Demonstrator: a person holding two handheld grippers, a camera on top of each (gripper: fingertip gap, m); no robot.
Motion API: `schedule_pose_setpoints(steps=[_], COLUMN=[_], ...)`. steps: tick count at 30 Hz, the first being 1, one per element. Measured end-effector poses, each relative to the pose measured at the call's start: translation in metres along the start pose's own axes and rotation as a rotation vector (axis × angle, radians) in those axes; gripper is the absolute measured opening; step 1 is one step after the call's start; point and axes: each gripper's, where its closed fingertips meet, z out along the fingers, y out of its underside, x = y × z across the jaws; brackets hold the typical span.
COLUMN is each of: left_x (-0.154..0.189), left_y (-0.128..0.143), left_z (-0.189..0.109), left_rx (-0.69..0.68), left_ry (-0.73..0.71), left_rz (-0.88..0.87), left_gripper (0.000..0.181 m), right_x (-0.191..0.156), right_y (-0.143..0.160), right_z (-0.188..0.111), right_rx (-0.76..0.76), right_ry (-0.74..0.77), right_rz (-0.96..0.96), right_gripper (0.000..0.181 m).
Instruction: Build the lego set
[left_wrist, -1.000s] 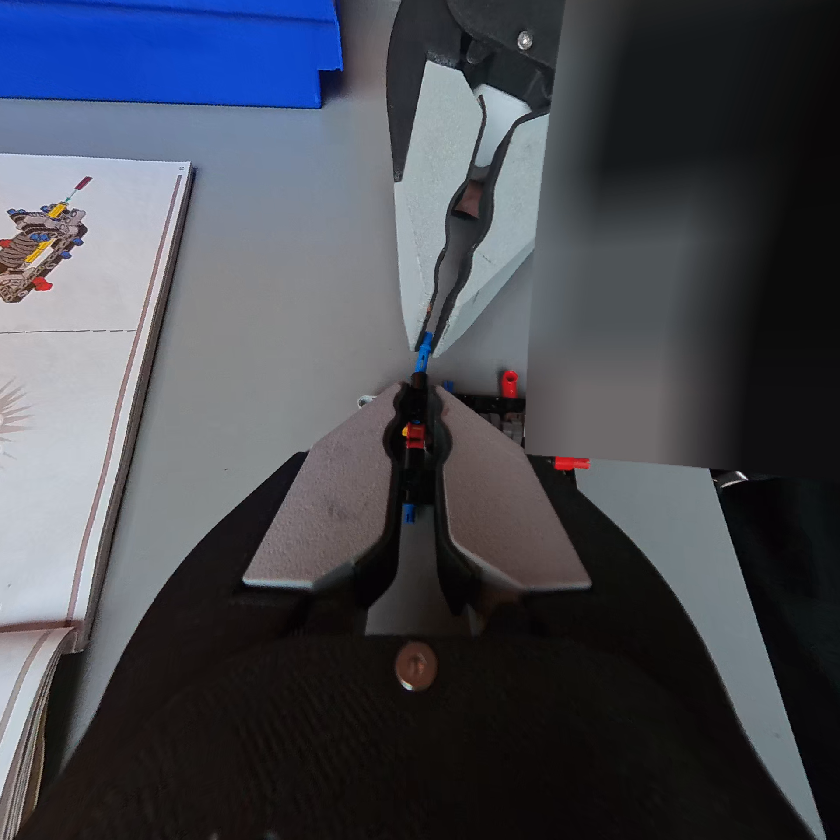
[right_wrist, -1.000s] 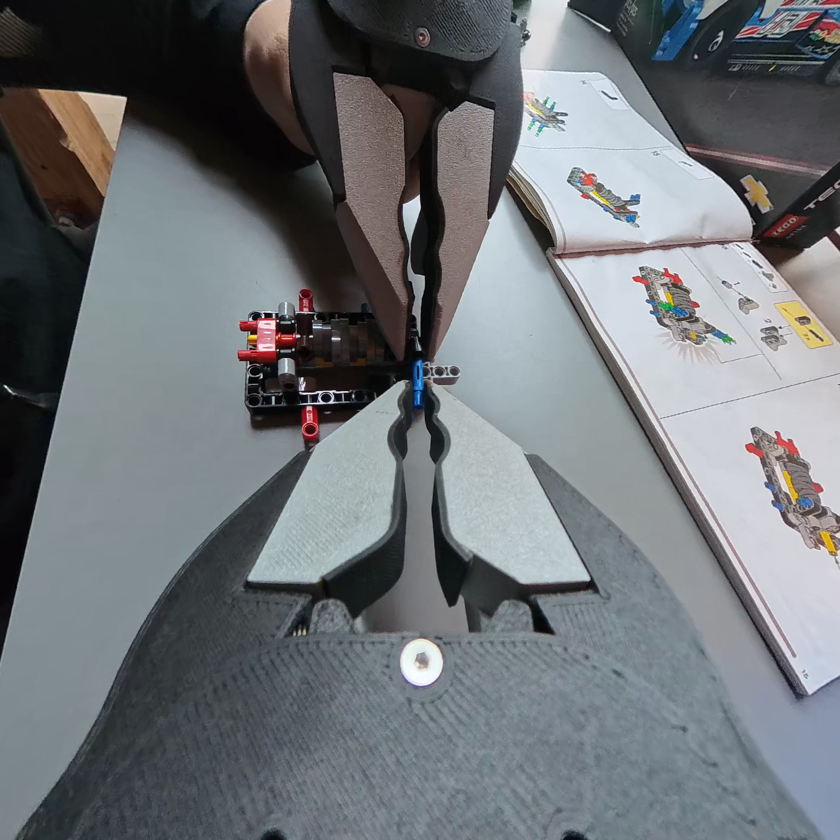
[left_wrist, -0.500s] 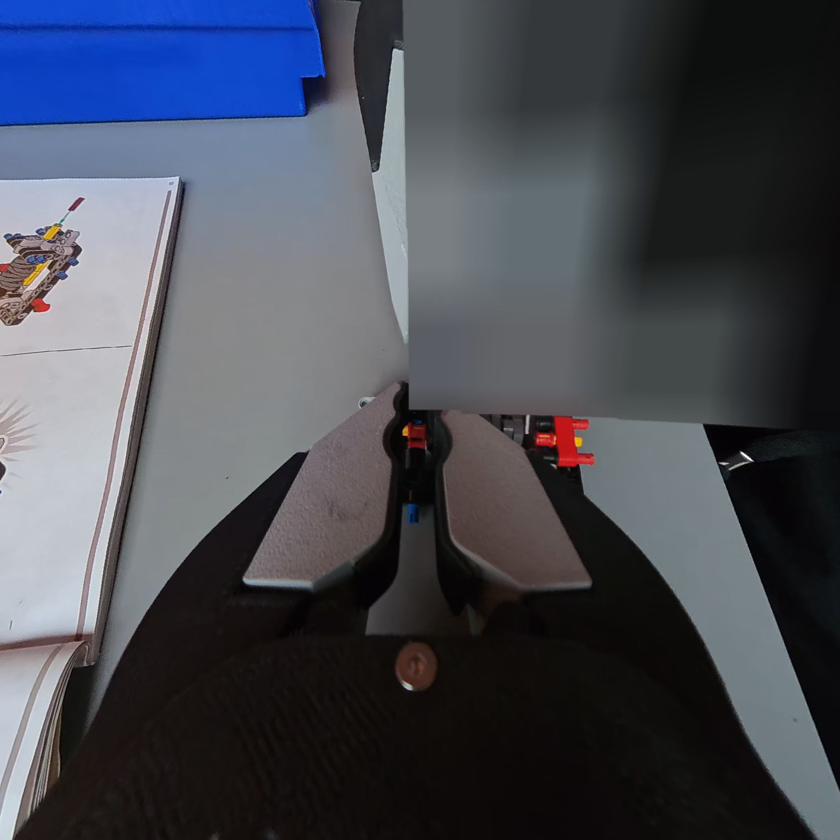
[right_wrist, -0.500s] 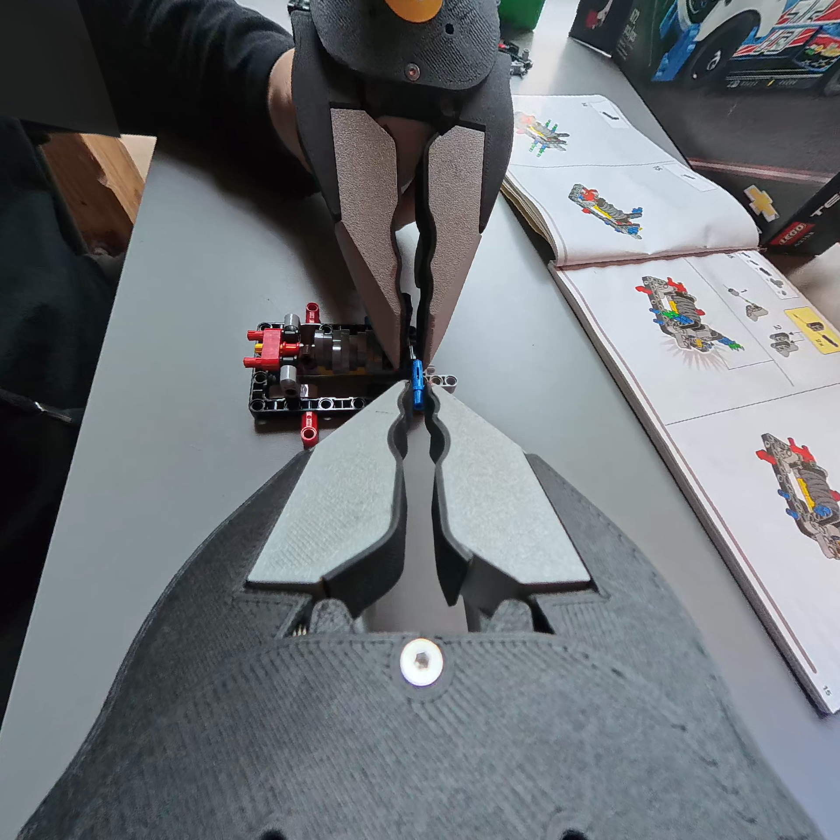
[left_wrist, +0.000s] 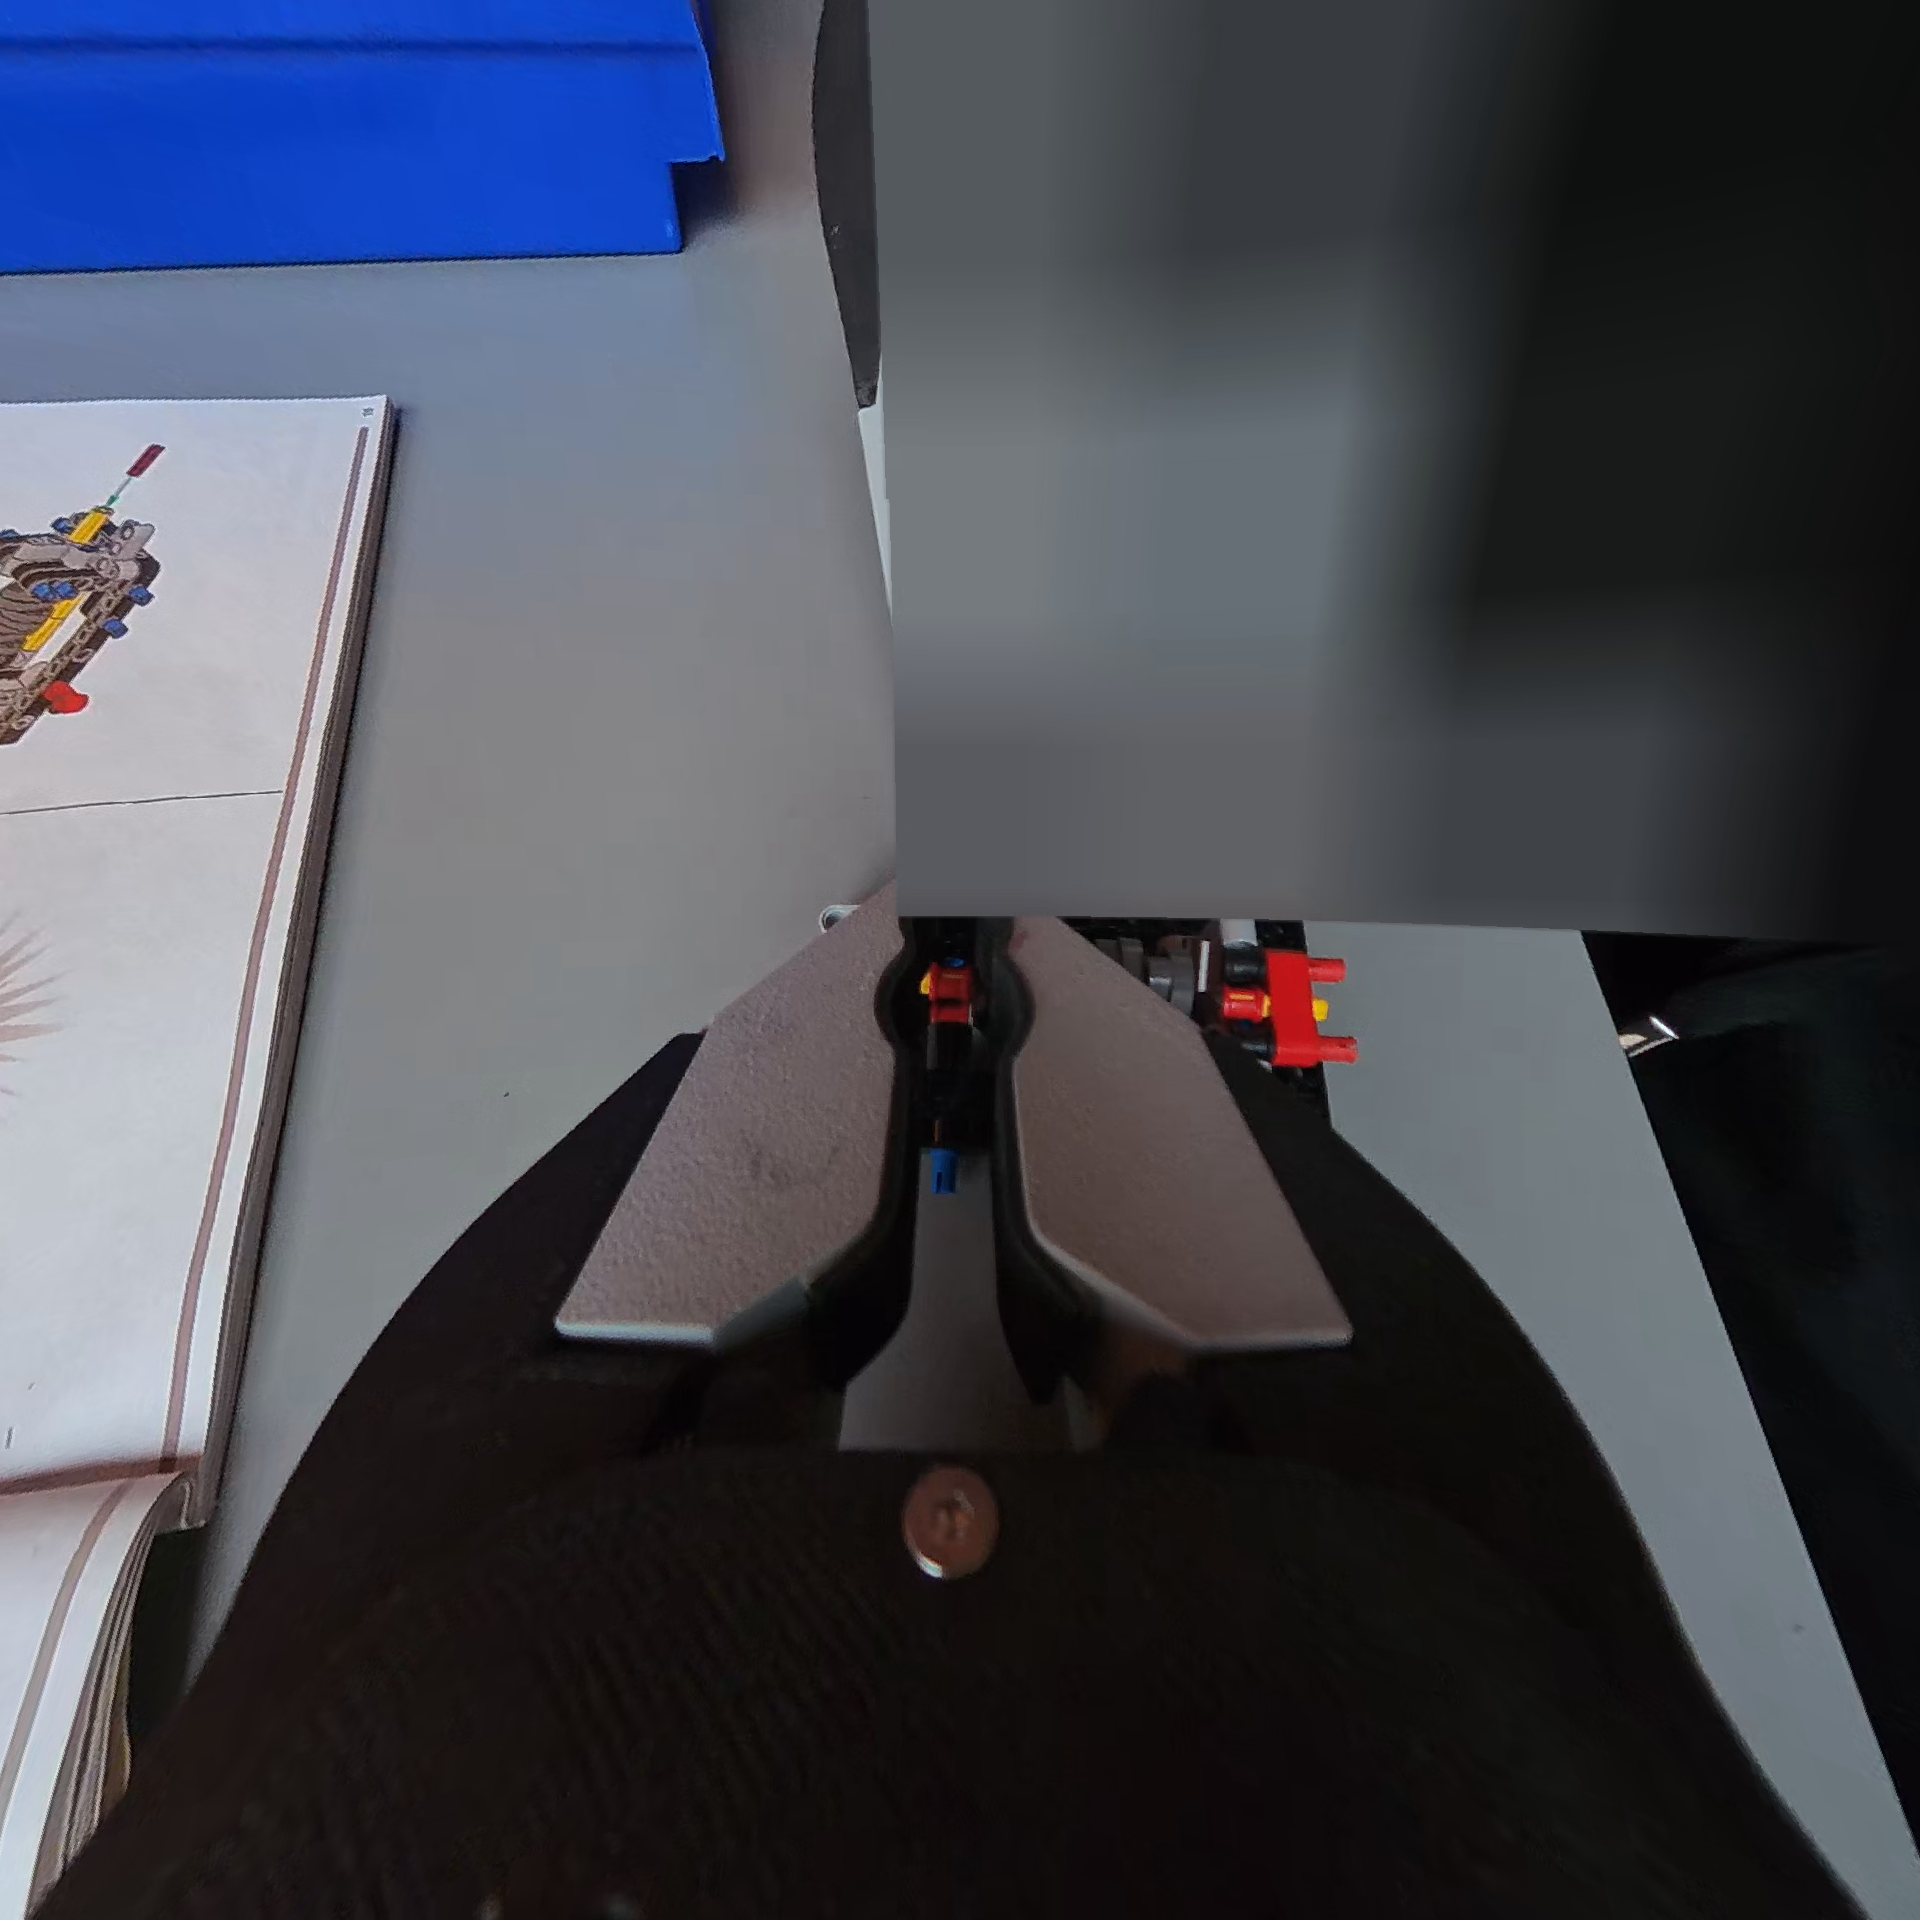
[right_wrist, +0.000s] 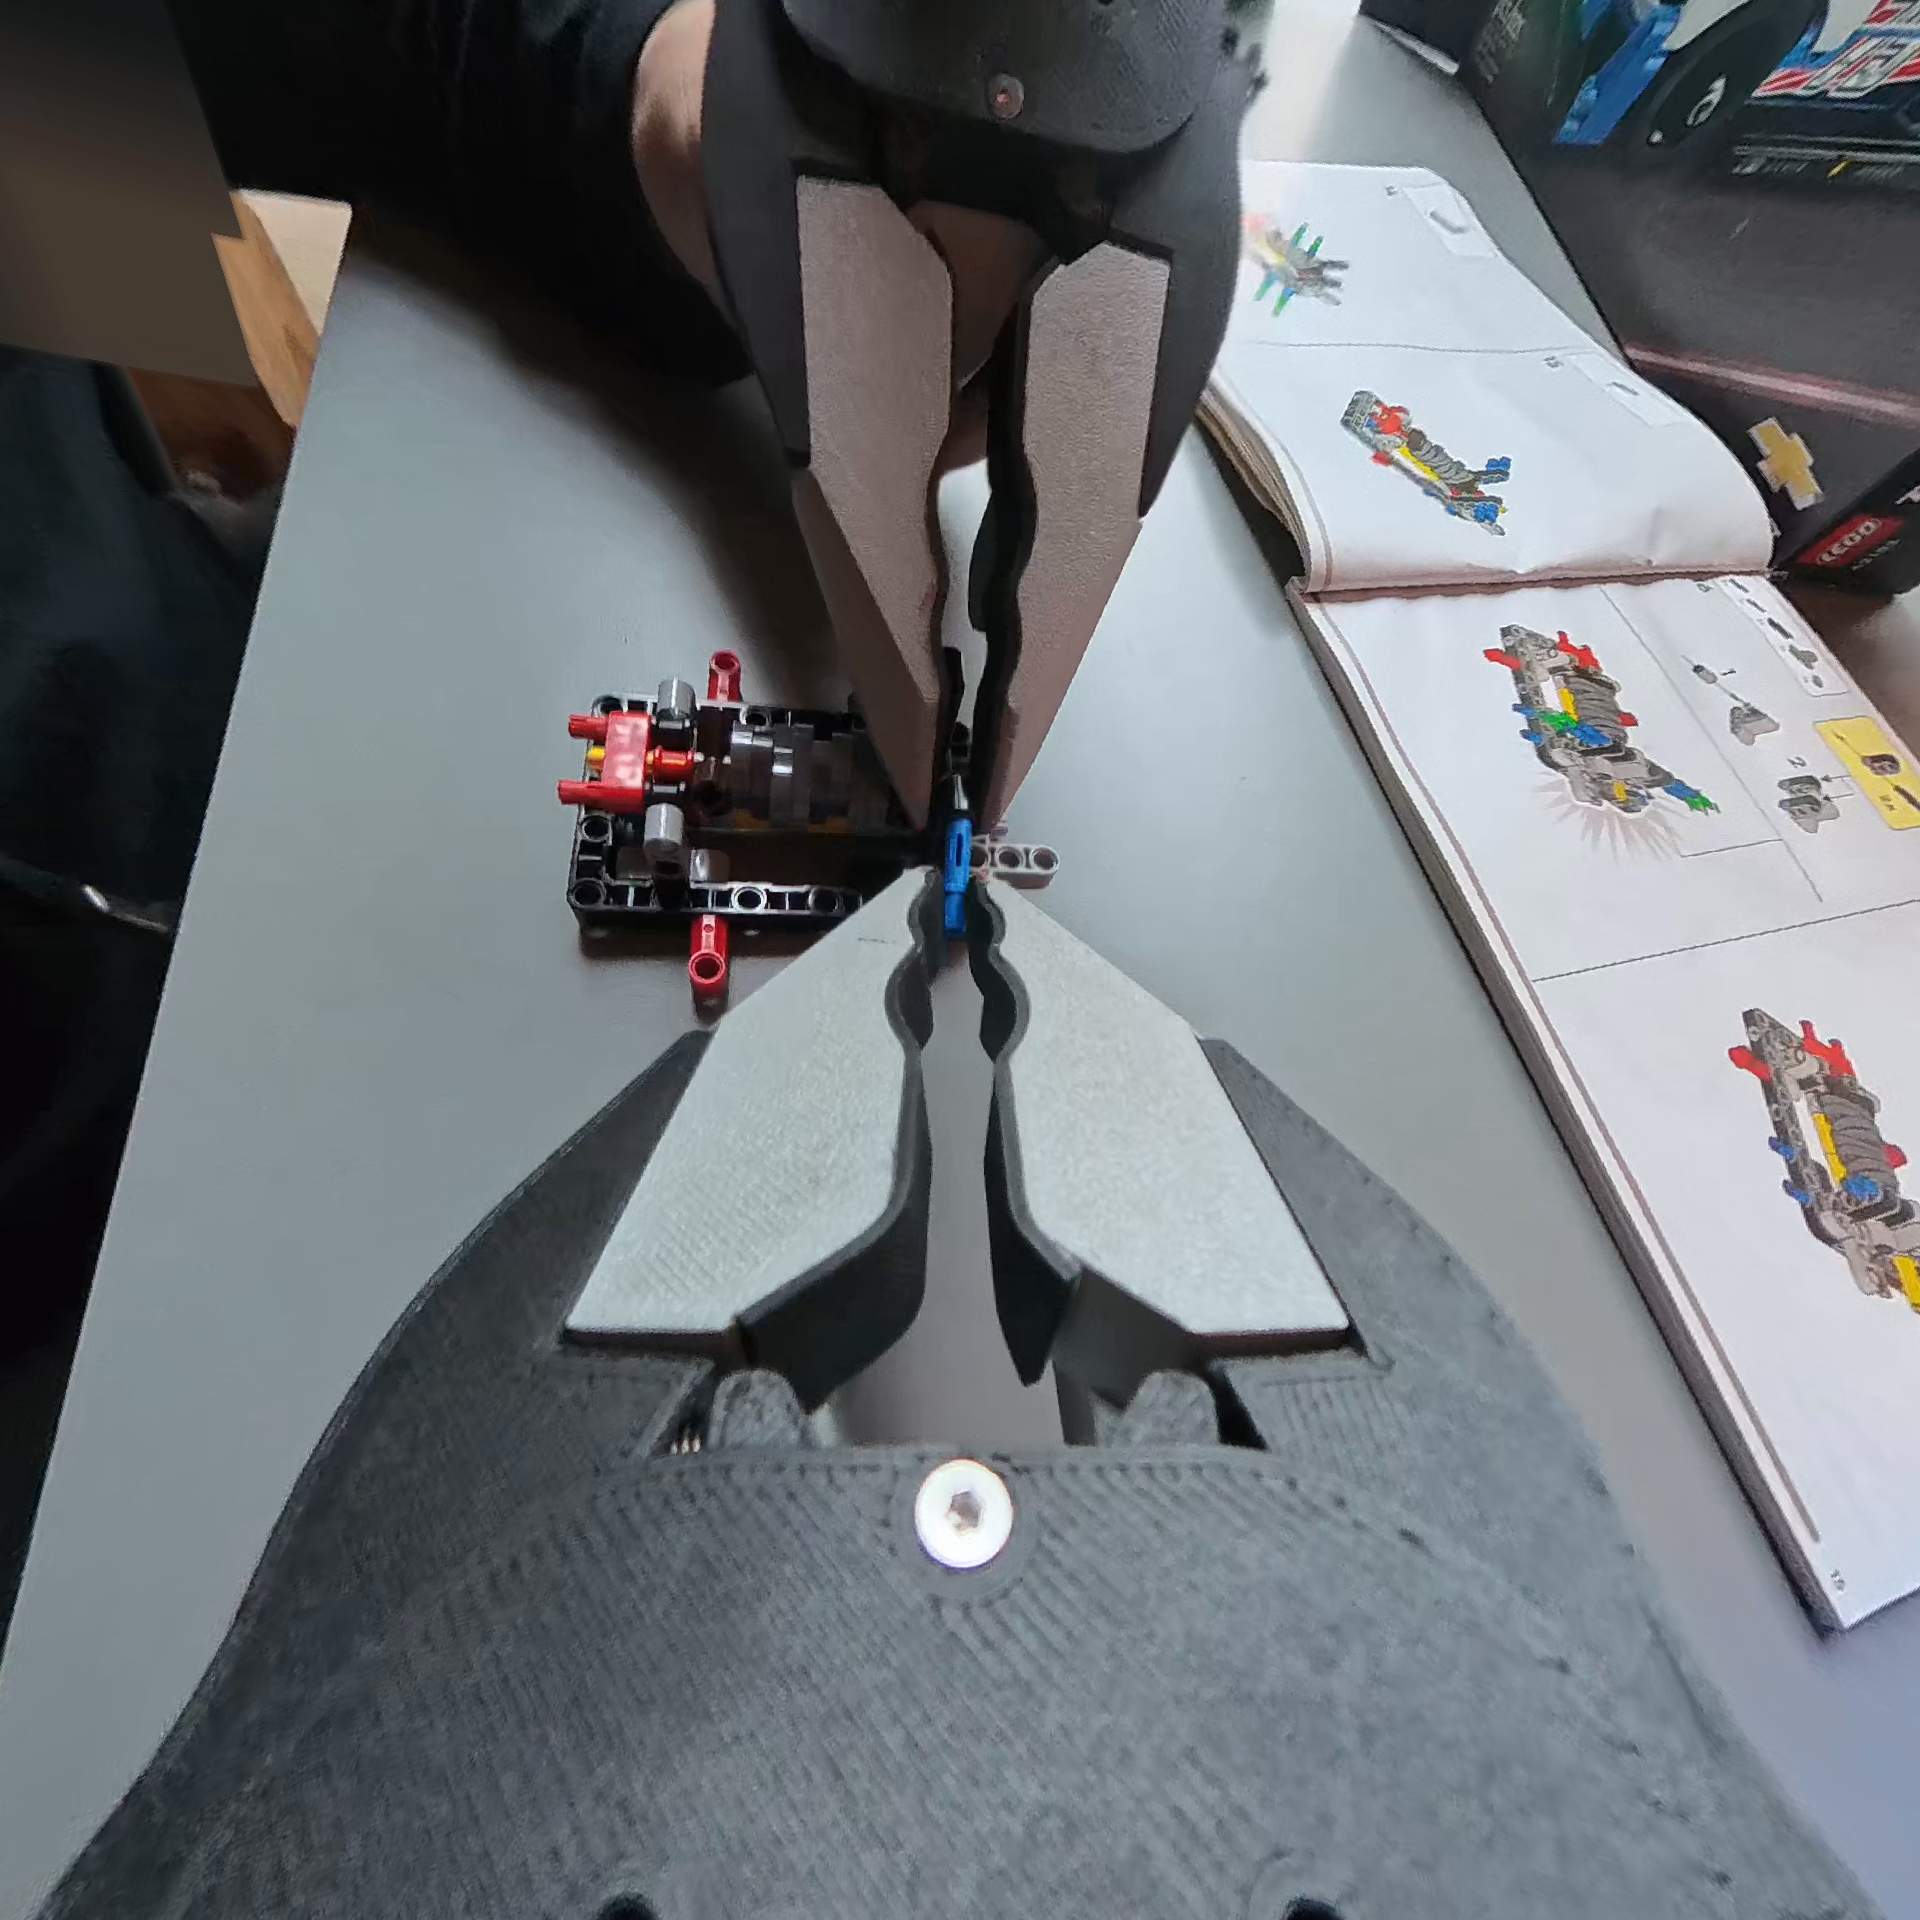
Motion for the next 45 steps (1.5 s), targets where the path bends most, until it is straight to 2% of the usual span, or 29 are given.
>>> schedule_pose_setpoints(steps=[5, 13, 15, 19, 25, 27, 30, 35, 40, 43, 45], left_x=[0.004, 0.003, 0.001, -0.002, 0.006, 0.005, 0.006, 0.009, 0.015, 0.020, 0.022], left_y=[0.000, 0.000, -0.003, -0.016, -0.013, -0.012, -0.014, -0.019, -0.040, -0.051, -0.051], left_z=[0.002, 0.000, -0.002, -0.009, 0.001, 0.002, 0.001, 0.000, -0.011, -0.017, -0.019], left_rx=[-0.031, 0.000, 0.011, 0.052, -0.009, -0.013, 0.000, 0.033, 0.157, 0.234, 0.240], left_ry=[0.003, 0.029, 0.019, -0.016, -0.025, -0.039, -0.037, -0.028, 0.008, 0.063, 0.063], left_rz=[0.008, -0.049, -0.064, -0.034, 0.027, 0.045, 0.052, 0.080, 0.046, 0.009, 0.030], left_gripper=[0.005, 0.006, 0.018, 0.011, 0.009, 0.002, 0.002, 0.001, 0.002, 0.003, 0.003], right_x=[-0.006, -0.001, 0.002, 0.003, -0.002, -0.003, -0.004, -0.006, -0.008, -0.012, -0.015], right_y=[0.006, 0.005, 0.003, 0.003, 0.001, -0.001, -0.002, -0.011, -0.029, -0.043, -0.046], right_z=[0.008, 0.002, -0.001, -0.003, 0.000, 0.000, -0.002, -0.008, -0.021, -0.030, -0.033], right_rx=[-0.102, -0.034, -0.017, -0.008, -0.012, -0.003, 0.015, 0.091, 0.239, 0.341, 0.371], right_ry=[-0.003, -0.042, -0.027, -0.030, -0.039, -0.045, -0.063, -0.154, -0.271, -0.381, -0.453], right_rz=[-0.069, 0.029, 0.033, 0.045, 0.020, 0.022, 0.040, 0.146, 0.270, 0.349, 0.398], right_gripper=[0.001, 0.001, 0.001, 0.001, 0.001, 0.001, 0.000, 0.001, 0.000, 0.000, 0.000])
